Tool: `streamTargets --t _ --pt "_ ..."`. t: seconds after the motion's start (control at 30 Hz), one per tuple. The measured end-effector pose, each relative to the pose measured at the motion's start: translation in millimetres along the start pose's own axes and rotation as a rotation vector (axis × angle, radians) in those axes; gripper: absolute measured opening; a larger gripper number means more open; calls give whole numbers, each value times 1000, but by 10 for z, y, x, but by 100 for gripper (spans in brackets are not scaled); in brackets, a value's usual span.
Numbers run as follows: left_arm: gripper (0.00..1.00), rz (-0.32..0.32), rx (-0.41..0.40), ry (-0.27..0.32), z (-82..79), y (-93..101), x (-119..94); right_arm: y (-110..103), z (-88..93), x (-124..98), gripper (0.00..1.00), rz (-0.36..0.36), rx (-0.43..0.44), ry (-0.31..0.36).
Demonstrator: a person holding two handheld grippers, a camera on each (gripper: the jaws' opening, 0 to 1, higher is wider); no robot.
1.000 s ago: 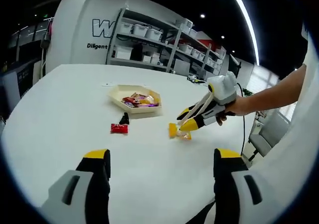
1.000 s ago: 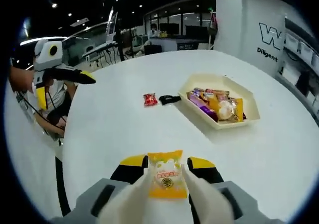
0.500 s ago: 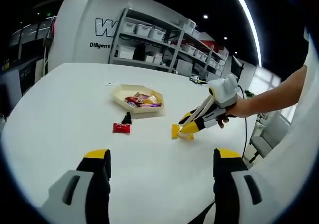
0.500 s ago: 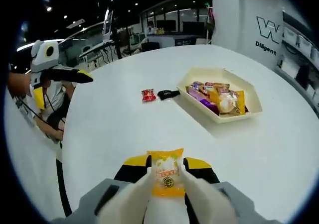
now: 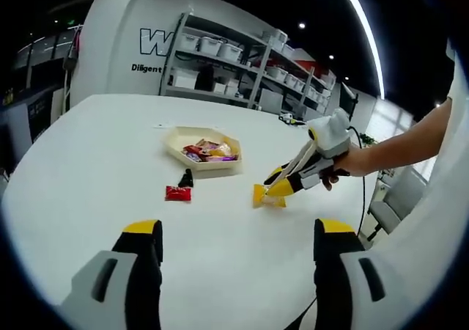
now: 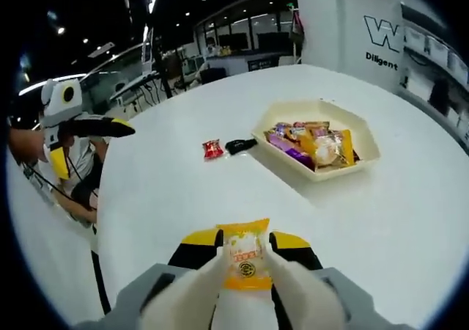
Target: Place the target food into the container with the food tongs after gripping and lifting it, then release it inside without dropping or visibly crushing the food.
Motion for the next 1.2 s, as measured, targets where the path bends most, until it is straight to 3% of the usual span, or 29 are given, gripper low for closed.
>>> streamTargets --t 0.27,0.57,0.67,0.97,1.2 --pt "83 -1 3 3 -21 -17 -19 131 -379 -59 19 24 5 87" --pt "83 -10 3 7 -20 -24 -67 424 -1110 -177 19 125 63 280" --pt "83 -10 6 8 -24 -18 -79 479 -1253 -197 20 142 52 299" --pt "83 -19 7 15 -26 -20 -114 588 -1505 -210 20 162 37 336" --pt "83 -24 4 20 -2 -12 -146 632 -1595 -199 20 169 29 339"
Point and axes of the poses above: the point that each gripper's makers call its tool centre point, and the gripper's own axes: x roughly forward along the fingers, y roughly to its right, z roughly out of its underside, the point moved 8 cm from there along -x, roughly backward along the fingers, and after that the axes turned 10 degrees about z, right-handed, at the moved point
